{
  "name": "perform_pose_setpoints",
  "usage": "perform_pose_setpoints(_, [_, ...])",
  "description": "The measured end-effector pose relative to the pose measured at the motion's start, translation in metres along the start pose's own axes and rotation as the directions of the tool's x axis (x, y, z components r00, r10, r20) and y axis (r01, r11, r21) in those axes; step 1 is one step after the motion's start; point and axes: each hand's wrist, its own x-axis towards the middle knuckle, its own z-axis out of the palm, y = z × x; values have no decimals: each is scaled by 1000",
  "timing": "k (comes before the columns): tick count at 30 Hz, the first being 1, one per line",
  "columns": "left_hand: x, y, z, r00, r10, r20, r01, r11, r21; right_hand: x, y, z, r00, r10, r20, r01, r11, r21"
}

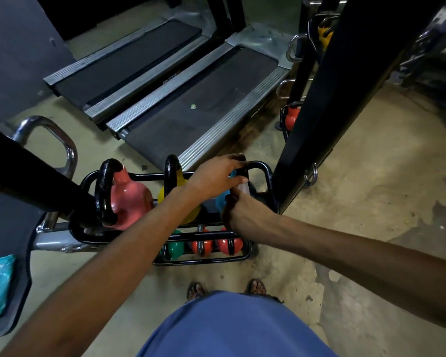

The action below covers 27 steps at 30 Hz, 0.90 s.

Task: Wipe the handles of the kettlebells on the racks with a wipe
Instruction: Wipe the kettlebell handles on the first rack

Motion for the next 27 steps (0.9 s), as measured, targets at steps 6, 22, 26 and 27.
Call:
perform_pose_setpoints(6, [-2, -2, -1, 1000, -10, -10, 10, 1000, -21, -30, 15, 18, 977, -1, -214, -29, 990, -140])
perform_pose_setpoints(22, [-1, 0, 1, 1000, -5, 12, 5, 1000, -18, -11, -5, 21, 325, 939, 111, -117, -77, 990])
perform_pose_setpoints(26, [-2, 0, 1, 1000, -23, 13, 23, 999, -40, -9, -16, 30, 358, 892, 274, -62, -270, 961])
perform_pose_setpoints(27, [-2, 1, 1, 1000, -25, 16, 26, 999, -37, -9, -11, 30, 371, 868, 332, -24, -348, 937])
